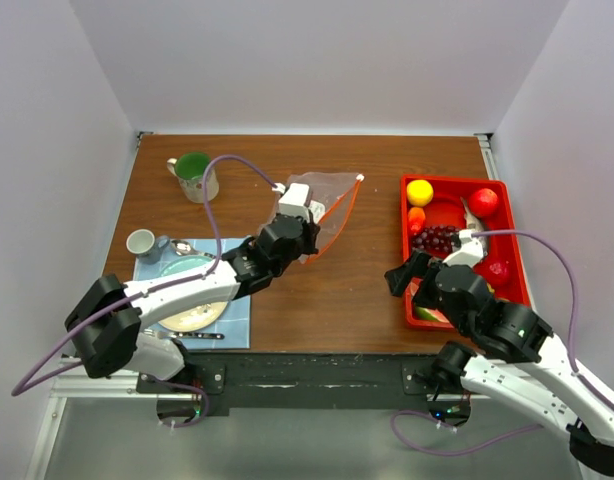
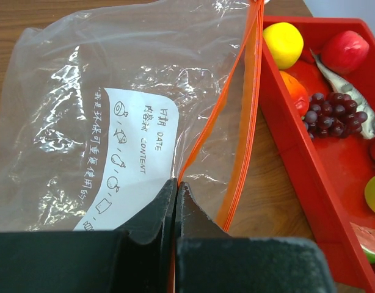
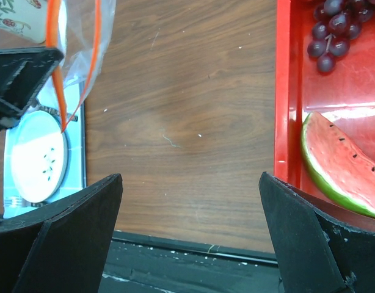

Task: Place the food in the zip-top bag and seal the zipper
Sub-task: Pick up the zipper food storage bag at the center of the board, then open the zipper of the food storage bag at the center of the board.

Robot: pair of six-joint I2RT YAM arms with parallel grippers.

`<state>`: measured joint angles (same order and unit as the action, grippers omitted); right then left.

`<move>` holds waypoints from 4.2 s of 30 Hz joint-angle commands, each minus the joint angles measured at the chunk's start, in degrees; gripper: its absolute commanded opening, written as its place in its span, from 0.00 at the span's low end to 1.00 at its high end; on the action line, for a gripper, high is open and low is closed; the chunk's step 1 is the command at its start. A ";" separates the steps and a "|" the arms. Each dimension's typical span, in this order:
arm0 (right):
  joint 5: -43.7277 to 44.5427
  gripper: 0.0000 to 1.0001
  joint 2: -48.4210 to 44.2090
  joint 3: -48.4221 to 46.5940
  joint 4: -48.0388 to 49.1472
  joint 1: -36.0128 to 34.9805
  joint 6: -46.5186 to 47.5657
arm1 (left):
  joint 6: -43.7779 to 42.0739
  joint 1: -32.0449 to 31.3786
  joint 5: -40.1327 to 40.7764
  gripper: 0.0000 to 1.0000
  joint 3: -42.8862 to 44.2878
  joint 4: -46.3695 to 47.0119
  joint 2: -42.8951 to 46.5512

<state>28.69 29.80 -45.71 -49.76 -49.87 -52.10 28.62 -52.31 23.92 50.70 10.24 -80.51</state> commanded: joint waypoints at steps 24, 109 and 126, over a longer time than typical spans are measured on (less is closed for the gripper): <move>7.35 0.98 8.16 5.55 18.82 -0.32 -0.46 | 4.16 -0.33 -5.47 0.00 3.27 -15.33 11.94; -5.92 0.00 31.19 -8.60 30.16 11.28 5.51 | -2.86 -1.47 -9.59 0.38 16.18 -21.31 2.82; -6.54 0.00 35.50 -12.91 29.72 11.28 6.39 | -10.87 -4.11 -4.86 0.48 26.29 -31.24 -5.18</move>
<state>22.31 65.32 -55.35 -20.10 -38.81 -46.81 21.28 -55.66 15.14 72.99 -18.13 -83.92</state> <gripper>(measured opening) 0.014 0.479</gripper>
